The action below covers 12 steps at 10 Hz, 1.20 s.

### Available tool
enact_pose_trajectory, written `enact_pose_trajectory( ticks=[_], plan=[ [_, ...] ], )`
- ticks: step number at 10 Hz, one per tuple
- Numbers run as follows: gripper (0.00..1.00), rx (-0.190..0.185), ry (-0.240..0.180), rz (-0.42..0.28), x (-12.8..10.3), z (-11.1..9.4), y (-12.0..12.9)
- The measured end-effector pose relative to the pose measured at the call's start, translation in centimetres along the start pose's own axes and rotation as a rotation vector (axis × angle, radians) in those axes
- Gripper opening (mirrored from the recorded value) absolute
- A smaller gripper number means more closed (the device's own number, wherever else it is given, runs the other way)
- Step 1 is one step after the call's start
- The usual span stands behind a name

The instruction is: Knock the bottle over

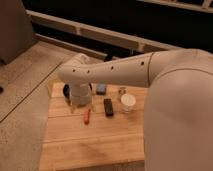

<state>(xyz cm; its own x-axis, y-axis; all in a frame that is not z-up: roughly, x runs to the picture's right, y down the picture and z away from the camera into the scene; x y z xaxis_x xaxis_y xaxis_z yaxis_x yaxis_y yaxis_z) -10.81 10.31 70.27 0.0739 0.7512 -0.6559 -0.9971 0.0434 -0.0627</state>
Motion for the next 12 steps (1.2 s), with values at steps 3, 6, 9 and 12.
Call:
enact_pose_trajectory(
  ticks=[3, 6, 9, 12],
  plan=[
    [0.65, 0.000, 0.000, 0.000, 0.0, 0.0, 0.0],
    [0.65, 0.000, 0.000, 0.000, 0.0, 0.0, 0.0],
    [0.65, 0.018, -0.006, 0.000, -0.5, -0.1, -0.3],
    [0.65, 0.087, -0.033, -0.011, -3.4, -0.3, -3.2]
  ],
)
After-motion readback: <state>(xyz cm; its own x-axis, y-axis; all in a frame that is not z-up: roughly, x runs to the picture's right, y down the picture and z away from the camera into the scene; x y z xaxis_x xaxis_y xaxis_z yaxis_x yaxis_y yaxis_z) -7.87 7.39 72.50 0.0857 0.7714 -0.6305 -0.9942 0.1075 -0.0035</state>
